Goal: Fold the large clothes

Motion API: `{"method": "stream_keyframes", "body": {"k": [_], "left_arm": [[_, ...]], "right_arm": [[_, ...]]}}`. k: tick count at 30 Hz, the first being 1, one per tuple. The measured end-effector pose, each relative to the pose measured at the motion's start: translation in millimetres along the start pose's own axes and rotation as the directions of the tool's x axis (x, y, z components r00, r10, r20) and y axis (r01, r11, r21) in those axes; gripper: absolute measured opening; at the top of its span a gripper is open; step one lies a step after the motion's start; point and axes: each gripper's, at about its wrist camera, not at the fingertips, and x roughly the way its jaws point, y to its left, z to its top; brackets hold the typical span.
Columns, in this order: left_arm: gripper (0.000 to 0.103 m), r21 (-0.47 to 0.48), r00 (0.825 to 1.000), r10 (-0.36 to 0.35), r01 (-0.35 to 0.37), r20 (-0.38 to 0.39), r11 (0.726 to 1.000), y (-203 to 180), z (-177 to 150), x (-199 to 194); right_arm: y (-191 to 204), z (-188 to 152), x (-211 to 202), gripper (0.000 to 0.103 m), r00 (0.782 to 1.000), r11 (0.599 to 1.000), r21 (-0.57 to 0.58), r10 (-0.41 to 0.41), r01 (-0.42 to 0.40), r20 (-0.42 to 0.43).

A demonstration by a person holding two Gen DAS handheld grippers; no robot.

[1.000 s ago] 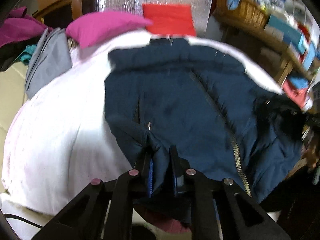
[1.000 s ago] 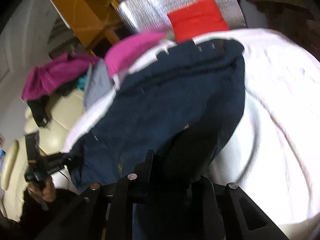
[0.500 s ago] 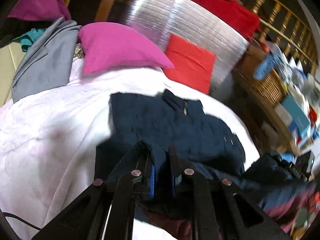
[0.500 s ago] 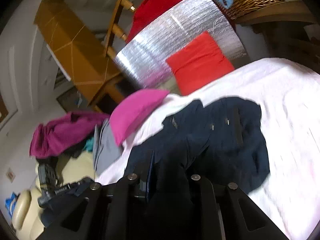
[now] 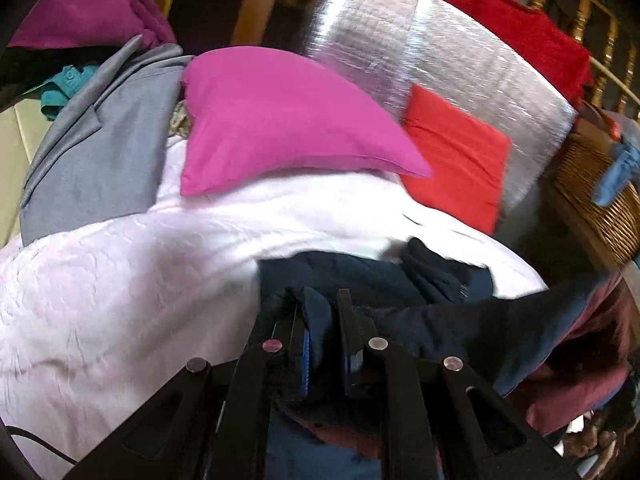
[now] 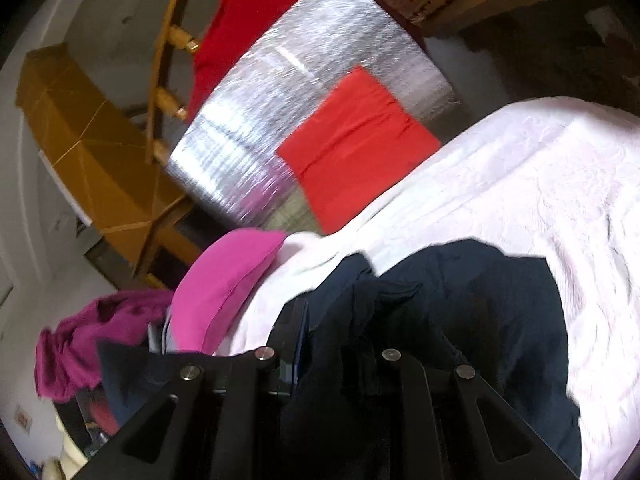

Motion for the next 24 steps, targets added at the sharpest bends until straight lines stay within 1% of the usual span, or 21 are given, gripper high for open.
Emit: {"method": "stream_keyframes", "body": {"k": [2, 3, 6, 9, 10, 12, 13, 15, 16, 17, 18, 19, 20, 21, 22, 23, 24], "left_arm": [[0.012, -0.020, 0.999, -0.021, 0.020, -0.025, 1.000, 3, 5, 15], [0.012, -0.015, 0.999, -0.015, 0.015, -0.031, 1.000, 2, 7, 23], [0.012, 0.033, 1.000, 0.007, -0.006, -0.027, 0.999, -8, 16, 41], [0.014, 0.063, 1.000, -0.011, 0.011, -0.013, 0.998, -16, 29, 55], [0.014, 0.057, 1.000, -0.019, 0.021, -0.022, 0.998, -16, 30, 60], [0.014, 0.026, 0.997, -0.056, 0.057, -0.051, 0.998, -10, 33, 74], [0.015, 0.016, 0.995, -0.071, 0.072, -0.066, 0.997, -8, 33, 78], [0.017, -0.041, 0.984, -0.128, 0.124, -0.125, 0.991, 6, 35, 91], [0.019, -0.079, 0.976, -0.167, 0.157, -0.140, 0.984, 13, 36, 94], [0.021, -0.146, 0.962, -0.232, 0.212, -0.144, 0.966, 24, 38, 97], [0.026, -0.221, 0.945, -0.298, 0.265, -0.131, 0.938, 35, 38, 98], [0.034, -0.273, 0.934, -0.340, 0.300, -0.112, 0.914, 43, 38, 97], [0.044, -0.320, 0.928, -0.365, 0.324, -0.076, 0.890, 49, 38, 93], [0.071, -0.338, 0.944, -0.330, 0.305, -0.017, 0.890, 54, 38, 83], [0.083, -0.342, 0.955, -0.295, 0.289, 0.037, 0.894, 56, 38, 74], [0.083, -0.341, 0.958, -0.261, 0.286, 0.119, 0.895, 57, 38, 59], [0.083, -0.339, 0.949, -0.255, 0.305, 0.186, 0.890, 58, 38, 44]], "right_arm": [[-12, 11, 10, 0.020, 1.000, 0.999, 0.039, 0.002, -0.002, 0.005], [-16, 16, 18, 0.020, 1.000, 0.999, 0.051, 0.000, 0.000, -0.005], [-19, 24, 35, 0.020, 1.000, 0.999, 0.034, -0.021, 0.022, -0.005], [-23, 35, 45, 0.020, 1.000, 0.999, 0.038, -0.019, 0.018, 0.019], [-29, 38, 49, 0.020, 1.000, 0.998, 0.062, -0.012, 0.011, 0.018], [-46, 42, 59, 0.021, 1.000, 0.991, 0.136, 0.017, -0.015, -0.010], [-57, 44, 64, 0.025, 0.999, 0.982, 0.189, 0.035, -0.028, -0.038], [-82, 48, 74, 0.031, 0.992, 0.946, 0.314, 0.106, -0.077, -0.074], [-102, 48, 76, 0.036, 0.980, 0.893, 0.424, 0.192, -0.154, -0.048], [-115, 47, 73, 0.049, 0.968, 0.845, 0.490, 0.249, -0.215, -0.005], [-126, 47, 68, 0.059, 0.958, 0.805, 0.531, 0.281, -0.265, 0.051], [-132, 49, 61, 0.079, 0.953, 0.788, 0.543, 0.285, -0.292, 0.100], [-138, 51, 48, 0.092, 0.945, 0.773, 0.543, 0.280, -0.327, 0.170], [-141, 56, 32, 0.096, 0.934, 0.771, 0.529, 0.265, -0.353, 0.238], [-141, 59, 23, 0.098, 0.932, 0.779, 0.516, 0.256, -0.355, 0.255], [-138, 64, 16, 0.098, 0.934, 0.793, 0.499, 0.252, -0.350, 0.255], [-134, 68, 10, 0.098, 0.933, 0.801, 0.484, 0.254, -0.351, 0.255]]}}
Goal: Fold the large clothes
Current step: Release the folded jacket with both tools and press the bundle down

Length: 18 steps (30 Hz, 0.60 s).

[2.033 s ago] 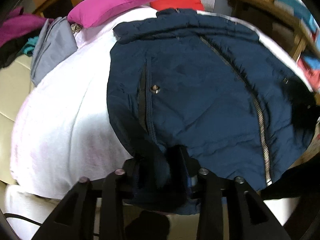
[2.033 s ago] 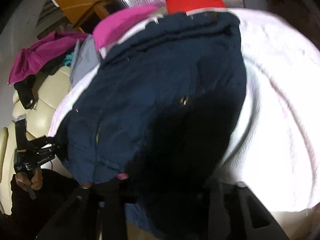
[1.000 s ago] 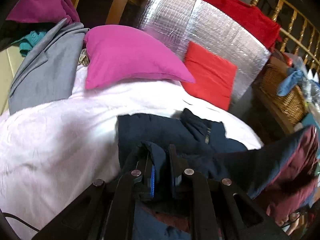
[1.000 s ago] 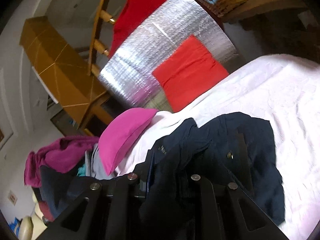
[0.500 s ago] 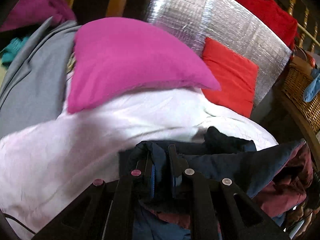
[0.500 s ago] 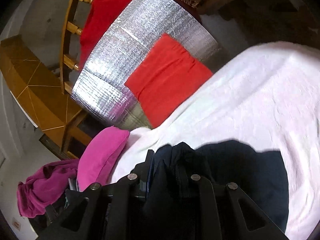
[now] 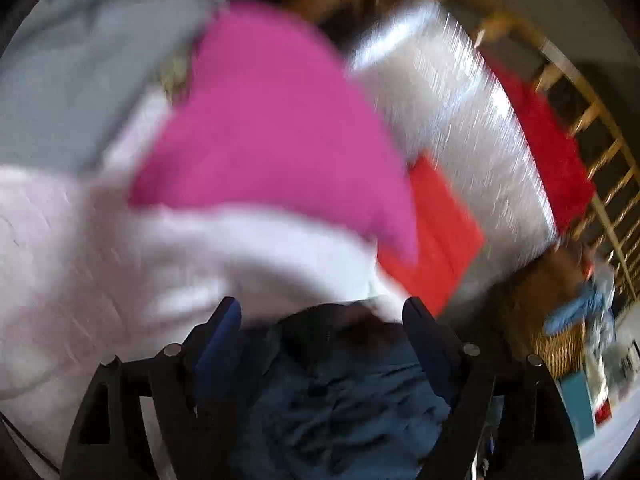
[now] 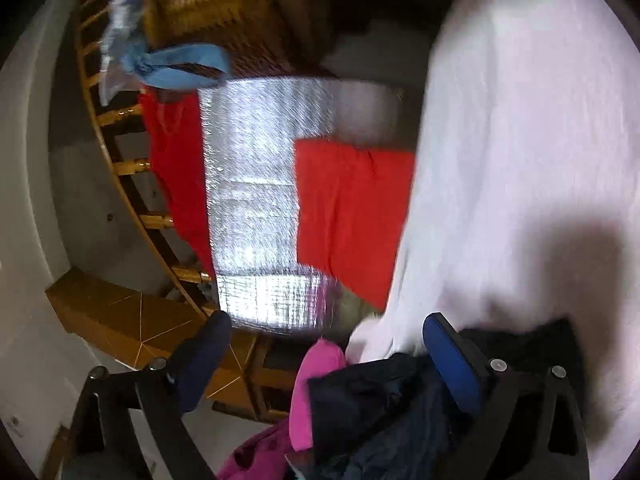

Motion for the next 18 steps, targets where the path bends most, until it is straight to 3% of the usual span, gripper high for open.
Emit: {"method": "stream_keyframes", "body": {"k": [2, 7, 9, 11, 14, 18], "left_arm": [[0.084, -0.004, 0.999, -0.035, 0.036, 0.037, 0.999, -9, 1, -18], [0.085, 0.064, 0.996, 0.077, -0.074, -0.038, 0.995, -34, -12, -39], [0.085, 0.092, 0.986, 0.154, -0.148, -0.059, 0.985, -37, -21, -49], [0.085, 0.092, 0.977, 0.201, -0.195, -0.068, 0.977, -36, -34, -64], [0.085, 0.093, 0.962, 0.263, -0.256, -0.078, 0.962, -27, -63, -90], [0.085, 0.075, 0.915, 0.369, -0.361, -0.162, 0.929, -8, -107, -109]], "right_arm": [[13, -3, -5, 0.098, 1.000, 1.000, -0.028, 0.007, -0.007, -0.002], [50, -32, -14, 0.098, 0.992, 0.983, -0.156, -0.106, 0.095, -0.068], [63, -46, -24, 0.098, 0.979, 0.957, -0.232, -0.192, 0.172, -0.065], [65, -59, -38, 0.098, 0.976, 0.950, -0.260, -0.203, 0.176, -0.082], [53, -80, -71, 0.098, 0.971, 0.958, -0.229, -0.206, 0.175, -0.122], [29, -110, -101, 0.098, 0.956, 0.971, -0.129, -0.225, 0.203, -0.189]]}}
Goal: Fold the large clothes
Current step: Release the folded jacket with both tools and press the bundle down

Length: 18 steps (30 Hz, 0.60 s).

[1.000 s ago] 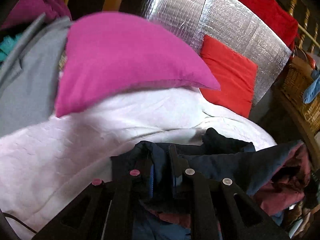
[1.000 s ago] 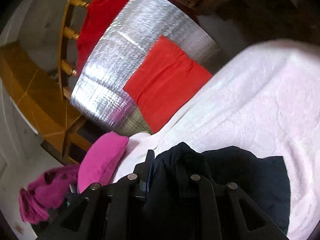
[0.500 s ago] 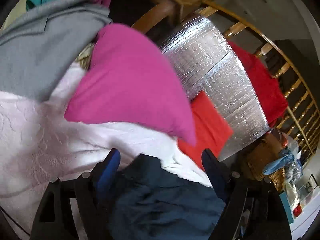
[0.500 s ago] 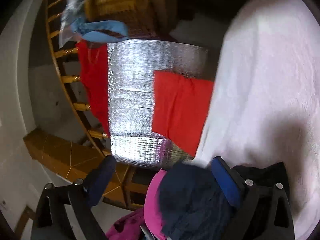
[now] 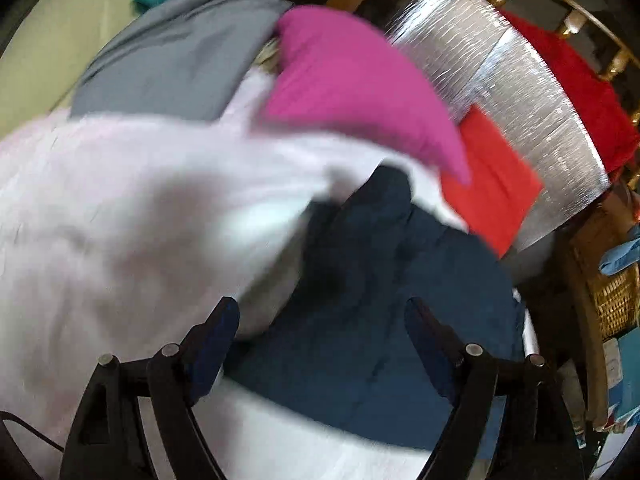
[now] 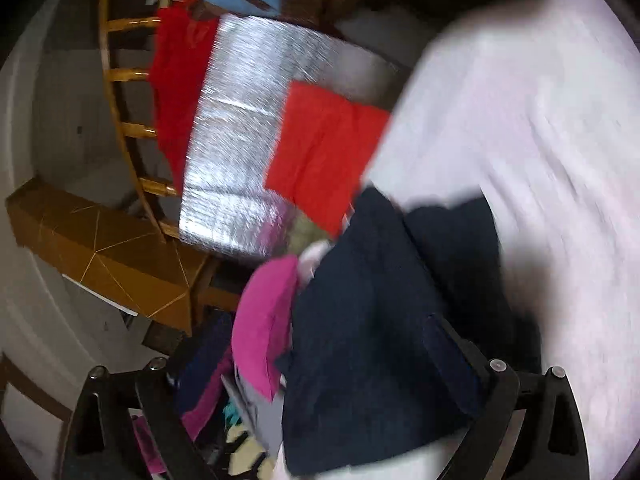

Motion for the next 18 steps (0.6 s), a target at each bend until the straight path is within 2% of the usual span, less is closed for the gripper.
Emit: {"method": "stream_keyframes", "body": {"k": [2, 5, 8, 11, 13, 18], "left_arm": [[0.085, -0.027, 0.998, 0.049, -0.050, -0.033, 0.998, 11, -20, -3], [0.085, -0.074, 0.992, 0.073, -0.081, -0.105, 0.994, 28, -47, -2], [0.085, -0.126, 0.987, 0.020, -0.040, -0.159, 0.991, 37, -55, 5], [0.085, -0.165, 0.987, -0.016, -0.011, -0.161, 0.986, 43, -53, 14], [0.085, -0.199, 0.981, -0.075, 0.038, -0.180, 0.979, 45, -52, 22], [0.085, -0.240, 0.972, -0.180, 0.140, -0.154, 0.961, 40, -43, 35]], "right_arm": [[-5, -15, -2, 0.098, 1.000, 0.999, 0.034, -0.013, 0.013, -0.008], [-15, -37, 1, 0.098, 0.998, 0.995, 0.078, -0.052, 0.055, -0.044], [-25, -48, 17, 0.098, 0.993, 0.987, 0.128, -0.084, 0.095, -0.088], [-41, -57, 29, 0.098, 0.987, 0.979, 0.158, -0.110, 0.128, -0.120], [-46, -56, 34, 0.098, 0.989, 0.978, 0.162, -0.118, 0.132, -0.092], [-52, -39, 42, 0.098, 0.993, 0.985, 0.127, -0.112, 0.114, -0.021]]}}
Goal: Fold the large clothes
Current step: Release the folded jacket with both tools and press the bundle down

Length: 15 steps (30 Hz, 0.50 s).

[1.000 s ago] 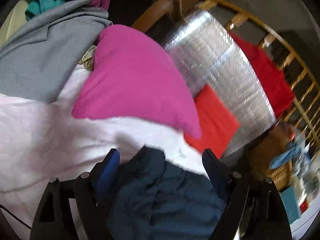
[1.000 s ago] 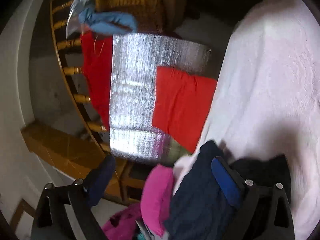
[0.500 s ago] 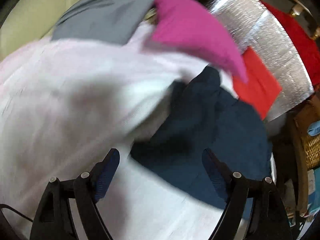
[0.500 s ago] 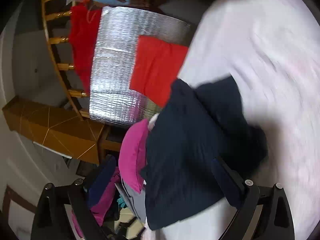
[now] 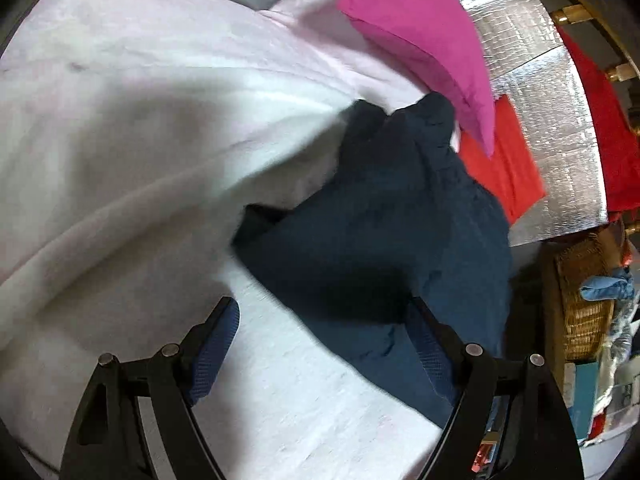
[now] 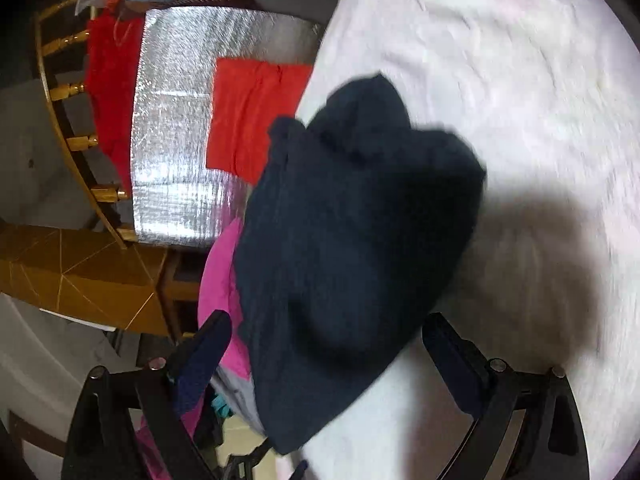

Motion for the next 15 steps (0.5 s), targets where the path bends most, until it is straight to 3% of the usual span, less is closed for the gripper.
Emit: {"method": "stream_keyframes", "body": {"k": [3, 6, 9, 11, 13, 15], "left_arm": [[0.084, -0.021, 0.998, -0.070, 0.070, 0.002, 0.997, -5, 6, 5], [0.083, -0.031, 0.996, -0.083, 0.084, 0.014, 0.996, -7, 12, 11], [0.071, -0.033, 0.994, -0.108, 0.109, 0.032, 0.993, -15, 20, 18], [0.065, -0.022, 0.993, -0.108, 0.109, 0.043, 0.994, -21, 25, 21], [0.063, -0.010, 0.994, -0.102, 0.102, 0.050, 0.995, -27, 28, 25], [0.066, -0.006, 0.996, -0.077, 0.078, 0.036, 0.997, -30, 30, 34]], "right_arm": [[0, 9, 5, 0.098, 0.999, 1.000, -0.001, 0.022, -0.022, 0.026], [2, 17, 7, 0.098, 0.997, 0.998, 0.015, 0.064, -0.065, 0.052], [8, 23, 13, 0.096, 0.995, 0.996, 0.012, 0.090, -0.091, 0.046], [21, 25, 13, 0.089, 0.994, 0.995, -0.015, 0.097, -0.097, 0.045], [39, 24, 18, 0.086, 0.995, 0.992, -0.095, 0.090, -0.085, 0.051], [46, 23, 29, 0.086, 0.999, 0.985, -0.170, 0.009, 0.000, 0.053]]}}
